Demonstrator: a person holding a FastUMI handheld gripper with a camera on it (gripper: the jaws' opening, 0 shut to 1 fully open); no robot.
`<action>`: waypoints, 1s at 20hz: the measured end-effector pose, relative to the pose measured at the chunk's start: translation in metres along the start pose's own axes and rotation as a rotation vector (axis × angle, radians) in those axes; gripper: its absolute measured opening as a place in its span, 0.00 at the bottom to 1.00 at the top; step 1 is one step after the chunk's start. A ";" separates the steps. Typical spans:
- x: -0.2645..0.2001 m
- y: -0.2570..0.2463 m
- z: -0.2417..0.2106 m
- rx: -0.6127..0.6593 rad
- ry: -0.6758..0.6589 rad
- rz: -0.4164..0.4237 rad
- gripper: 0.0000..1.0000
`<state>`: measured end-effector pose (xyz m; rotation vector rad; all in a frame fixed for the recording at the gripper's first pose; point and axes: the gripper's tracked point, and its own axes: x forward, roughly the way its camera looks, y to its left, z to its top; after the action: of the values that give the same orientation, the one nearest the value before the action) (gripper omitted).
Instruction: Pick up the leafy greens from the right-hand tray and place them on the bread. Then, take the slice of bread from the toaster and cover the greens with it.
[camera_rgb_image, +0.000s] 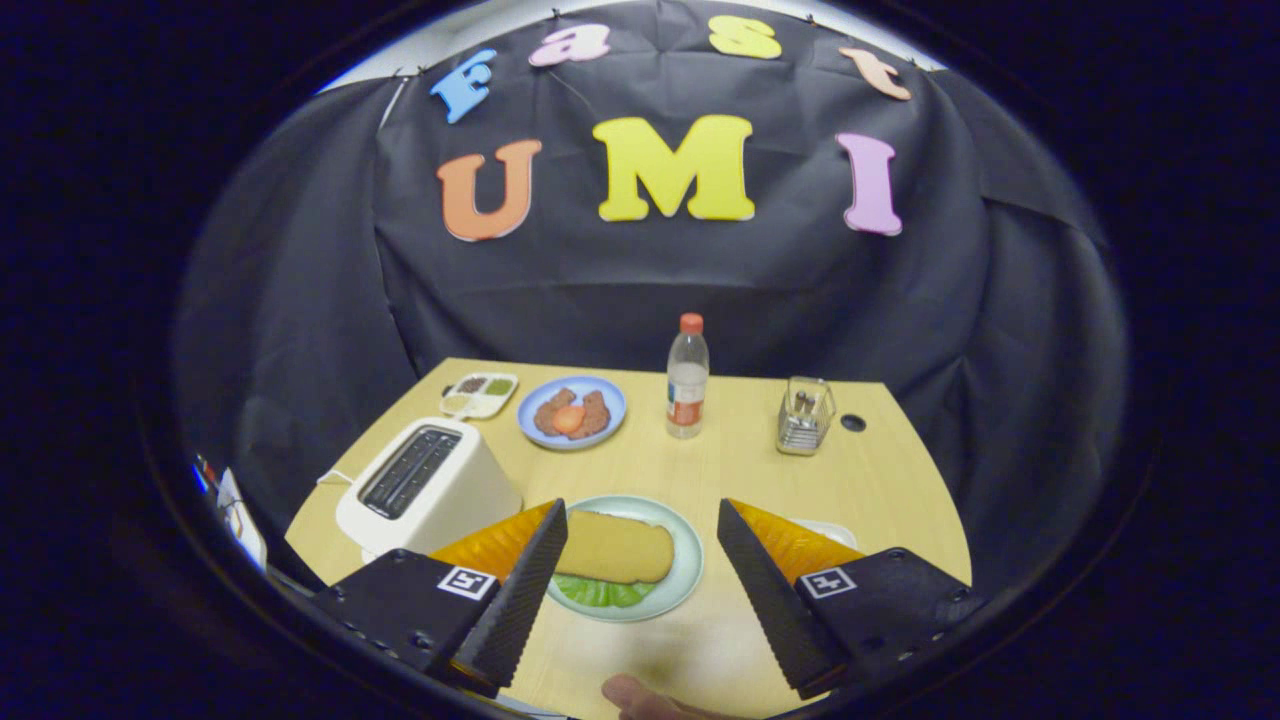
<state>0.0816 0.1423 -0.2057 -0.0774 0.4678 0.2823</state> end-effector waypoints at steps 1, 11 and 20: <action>-0.017 0.001 0.012 -0.011 -0.057 0.000 0.94; -0.178 0.016 0.070 0.042 -0.353 -0.125 0.94; -0.245 0.042 0.046 0.027 -0.406 -0.165 0.94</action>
<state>-0.1198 0.1280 -0.0537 -0.0310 0.0612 0.1243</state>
